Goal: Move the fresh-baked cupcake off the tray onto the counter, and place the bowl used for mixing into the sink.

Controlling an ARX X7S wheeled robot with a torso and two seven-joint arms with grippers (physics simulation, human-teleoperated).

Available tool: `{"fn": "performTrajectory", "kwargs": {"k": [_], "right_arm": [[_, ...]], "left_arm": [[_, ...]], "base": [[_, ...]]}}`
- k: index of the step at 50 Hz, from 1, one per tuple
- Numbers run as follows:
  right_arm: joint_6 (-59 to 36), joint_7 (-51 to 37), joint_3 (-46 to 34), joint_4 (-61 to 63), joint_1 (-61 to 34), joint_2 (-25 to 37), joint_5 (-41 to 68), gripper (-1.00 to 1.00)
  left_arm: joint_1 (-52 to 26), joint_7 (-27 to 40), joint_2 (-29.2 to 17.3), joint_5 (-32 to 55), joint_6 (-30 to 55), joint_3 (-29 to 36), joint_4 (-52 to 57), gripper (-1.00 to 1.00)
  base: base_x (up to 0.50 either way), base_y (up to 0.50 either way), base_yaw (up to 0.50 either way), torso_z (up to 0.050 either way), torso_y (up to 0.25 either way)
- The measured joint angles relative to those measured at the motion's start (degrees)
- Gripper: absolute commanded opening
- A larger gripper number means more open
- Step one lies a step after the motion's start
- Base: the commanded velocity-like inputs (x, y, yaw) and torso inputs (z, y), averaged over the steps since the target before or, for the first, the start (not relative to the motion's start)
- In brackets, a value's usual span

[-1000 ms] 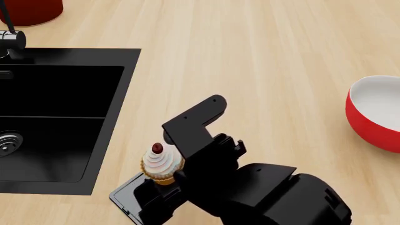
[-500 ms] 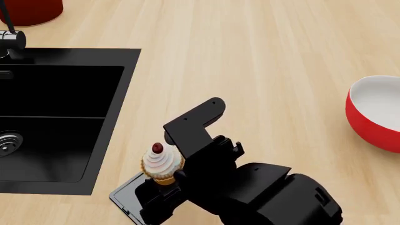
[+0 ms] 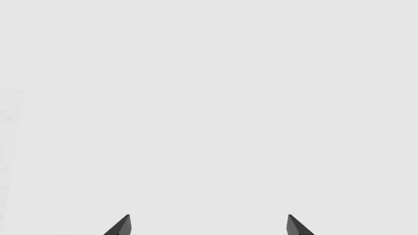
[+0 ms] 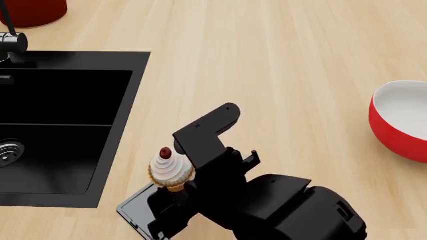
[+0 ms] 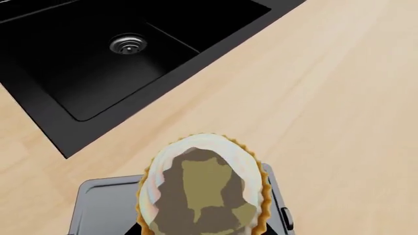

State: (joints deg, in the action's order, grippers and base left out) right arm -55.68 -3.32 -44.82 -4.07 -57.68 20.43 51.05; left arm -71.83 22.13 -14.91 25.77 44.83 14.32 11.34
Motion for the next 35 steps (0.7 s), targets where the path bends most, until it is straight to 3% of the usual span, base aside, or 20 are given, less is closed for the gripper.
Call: {"fn": "performTrajectory", "kwargs": {"k": [35], "right_arm": [[-5.8,-9.1,6.7,0.8,-6.0,4.5,2.2,-1.0]], "left_arm": [[-0.2,0.2,-0.5,0.6,-0.1,0.7,-0.1,1.0]], "base": [[0.0,0.0,0.0,0.0,0.0]]}}
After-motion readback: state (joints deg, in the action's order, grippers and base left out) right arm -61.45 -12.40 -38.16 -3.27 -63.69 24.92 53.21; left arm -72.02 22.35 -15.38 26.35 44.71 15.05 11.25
